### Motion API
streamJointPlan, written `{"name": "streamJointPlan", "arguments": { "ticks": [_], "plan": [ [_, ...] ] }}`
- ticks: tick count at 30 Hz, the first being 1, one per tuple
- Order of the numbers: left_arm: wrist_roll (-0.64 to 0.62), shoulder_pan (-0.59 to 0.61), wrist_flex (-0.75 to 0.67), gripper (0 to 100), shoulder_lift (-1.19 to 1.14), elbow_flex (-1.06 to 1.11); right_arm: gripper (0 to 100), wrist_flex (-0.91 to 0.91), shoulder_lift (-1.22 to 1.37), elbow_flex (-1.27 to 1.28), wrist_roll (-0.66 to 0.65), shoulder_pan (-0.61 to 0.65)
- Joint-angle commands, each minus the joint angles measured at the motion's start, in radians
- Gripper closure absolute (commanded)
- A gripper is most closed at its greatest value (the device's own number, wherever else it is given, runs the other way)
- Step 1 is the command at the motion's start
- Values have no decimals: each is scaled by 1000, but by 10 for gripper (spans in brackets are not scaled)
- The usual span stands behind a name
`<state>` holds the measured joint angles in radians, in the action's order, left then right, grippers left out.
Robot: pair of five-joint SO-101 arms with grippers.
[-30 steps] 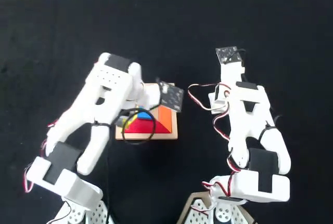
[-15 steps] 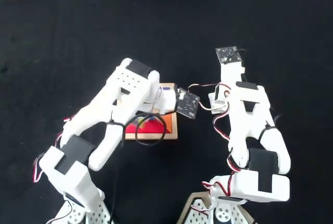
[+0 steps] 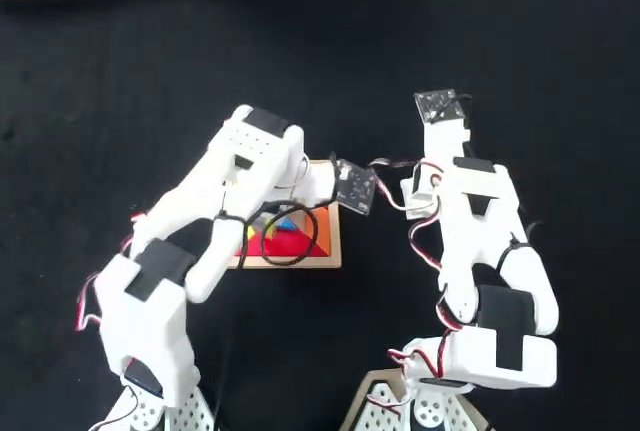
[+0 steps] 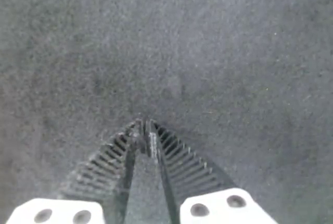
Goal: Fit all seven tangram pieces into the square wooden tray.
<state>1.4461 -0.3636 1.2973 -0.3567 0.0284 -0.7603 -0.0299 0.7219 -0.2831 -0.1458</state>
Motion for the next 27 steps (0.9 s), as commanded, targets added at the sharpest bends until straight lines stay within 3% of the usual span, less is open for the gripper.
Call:
{"name": "streamJointPlan", "arguments": {
  "ticks": [1,12,18,23,27],
  "plan": [
    [78,5,8,792,-20,-94,987,17,-35,-2,-6,-9],
    [74,13,48,795,-74,-120,987,17,-35,-2,-35,-9],
    [72,15,41,920,-72,-120,987,17,-35,-2,-35,-9],
    [72,22,41,923,-68,-128,987,17,-35,-2,-38,-9],
    [-17,42,41,923,-68,-199,987,17,-35,-2,-38,-9]
  ]
}}
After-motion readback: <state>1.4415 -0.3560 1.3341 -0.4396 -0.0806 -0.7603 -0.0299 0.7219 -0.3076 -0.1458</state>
